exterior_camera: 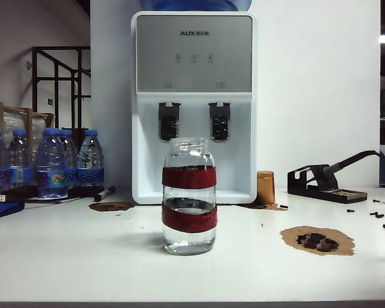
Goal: Pick up the water bottle with two loops of red belts, then reach the front water dispenser and gently press the gray-black baffle horizontally to get a little water.
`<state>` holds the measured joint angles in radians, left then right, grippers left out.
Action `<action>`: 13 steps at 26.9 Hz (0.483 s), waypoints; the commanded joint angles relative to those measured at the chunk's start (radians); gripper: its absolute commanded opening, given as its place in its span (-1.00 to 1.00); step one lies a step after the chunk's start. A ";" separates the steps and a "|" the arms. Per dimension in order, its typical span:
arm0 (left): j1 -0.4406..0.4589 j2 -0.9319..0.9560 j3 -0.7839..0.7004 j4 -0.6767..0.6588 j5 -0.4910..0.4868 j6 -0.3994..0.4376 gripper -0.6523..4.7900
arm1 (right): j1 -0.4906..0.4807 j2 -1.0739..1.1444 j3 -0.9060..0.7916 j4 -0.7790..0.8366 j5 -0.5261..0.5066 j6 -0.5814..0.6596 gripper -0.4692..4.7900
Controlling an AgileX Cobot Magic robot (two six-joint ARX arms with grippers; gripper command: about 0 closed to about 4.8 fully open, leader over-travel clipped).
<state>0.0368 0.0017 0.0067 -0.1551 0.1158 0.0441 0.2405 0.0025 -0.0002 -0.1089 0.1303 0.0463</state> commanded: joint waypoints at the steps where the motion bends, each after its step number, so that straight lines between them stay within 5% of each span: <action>1: 0.002 -0.002 -0.002 -0.001 0.000 0.004 -0.78 | 0.001 0.000 -0.004 0.014 0.000 0.003 -0.82; 8: 0.002 -0.002 -0.002 -0.001 -0.001 0.004 -0.78 | -0.014 0.000 -0.004 0.014 -0.001 0.003 -0.83; 13: 0.002 -0.002 -0.002 -0.001 0.000 0.004 -0.78 | -0.124 0.000 -0.004 0.014 -0.003 0.003 -0.82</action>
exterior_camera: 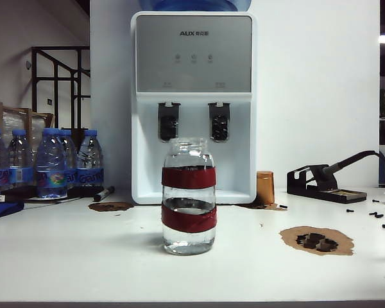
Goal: Pick up the water bottle with two loops of red belts, then reach the front water dispenser and gently press the gray-black baffle horizontally to get a little water.
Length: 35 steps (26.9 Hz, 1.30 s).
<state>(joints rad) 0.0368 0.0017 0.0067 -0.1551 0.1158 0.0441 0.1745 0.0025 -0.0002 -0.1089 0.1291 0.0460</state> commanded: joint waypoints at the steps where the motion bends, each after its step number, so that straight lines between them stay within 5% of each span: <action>1: 0.002 -0.002 -0.002 -0.001 0.000 0.004 -0.78 | -0.086 0.000 -0.004 0.014 -0.001 0.003 -0.82; 35: 0.002 -0.002 -0.002 -0.001 -0.001 0.004 -0.78 | -0.120 0.000 -0.004 0.014 0.047 0.003 -0.82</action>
